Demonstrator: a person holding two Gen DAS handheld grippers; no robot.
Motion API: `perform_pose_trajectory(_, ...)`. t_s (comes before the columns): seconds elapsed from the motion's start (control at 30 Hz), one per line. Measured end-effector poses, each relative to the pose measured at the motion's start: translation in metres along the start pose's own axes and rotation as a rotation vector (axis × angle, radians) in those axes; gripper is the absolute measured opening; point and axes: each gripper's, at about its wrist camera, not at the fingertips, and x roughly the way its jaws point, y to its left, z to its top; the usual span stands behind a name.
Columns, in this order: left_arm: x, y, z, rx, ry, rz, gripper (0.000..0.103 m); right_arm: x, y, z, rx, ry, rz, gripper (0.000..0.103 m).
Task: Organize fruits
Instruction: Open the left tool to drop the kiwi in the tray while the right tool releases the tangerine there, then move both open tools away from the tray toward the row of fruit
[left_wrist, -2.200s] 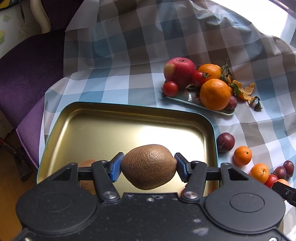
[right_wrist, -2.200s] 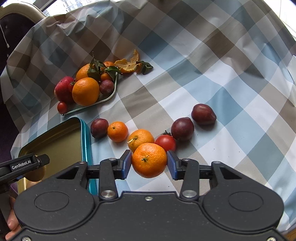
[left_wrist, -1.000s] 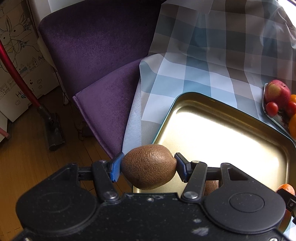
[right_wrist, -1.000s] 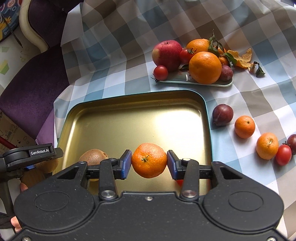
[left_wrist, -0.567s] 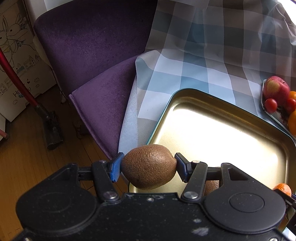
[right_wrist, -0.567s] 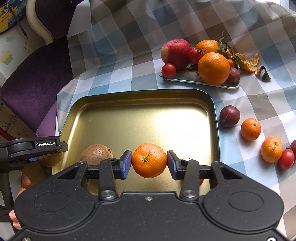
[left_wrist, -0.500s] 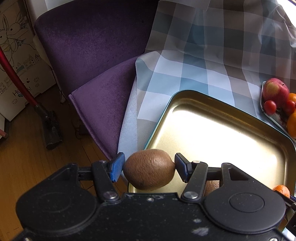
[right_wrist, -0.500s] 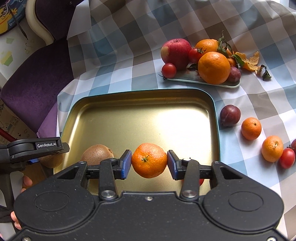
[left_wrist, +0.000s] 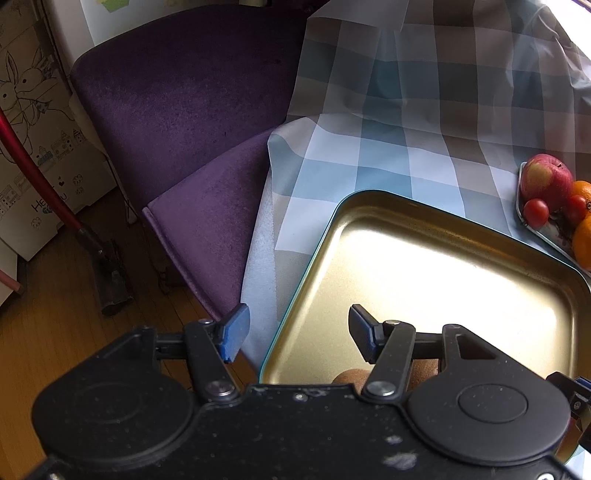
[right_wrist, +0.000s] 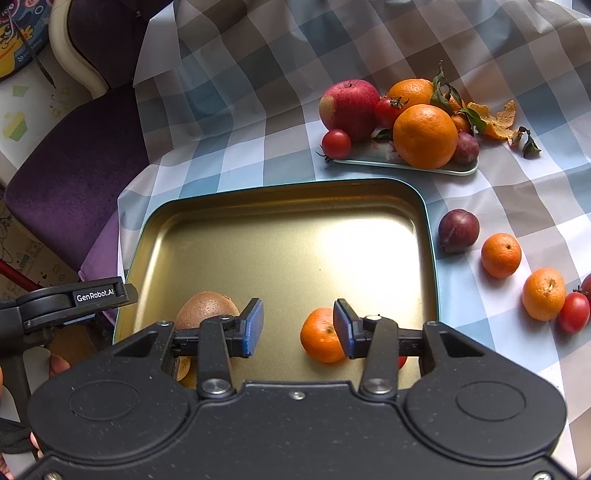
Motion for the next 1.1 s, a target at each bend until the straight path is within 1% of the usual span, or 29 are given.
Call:
perform_pose_trajectory(0.33, -0.001, 0.002, 0.000, -0.013, 0.004, -0.018, 0.061, 0.002, -0.001, -0.002, 0.000, 0.009, -0.014, 0.052)
perform_pose_trajectory(0.57, -0.002, -0.007, -0.001, -0.005, 0.009, -0.040, 0.061, -0.001, -0.006, -0.002, 0.013, 0.005, -0.028, 0.052)
perform_pose_trajectory(0.83, -0.008, -0.031, -0.001, 0.025, 0.006, -0.077, 0.061, -0.010, -0.024, -0.001, 0.044, -0.011, -0.059, 0.052)
perform_pose_trajectory(1.1, -0.017, -0.068, -0.006, 0.078, -0.001, -0.117, 0.061, -0.025, -0.062, 0.000, 0.112, -0.043, -0.111, 0.052)
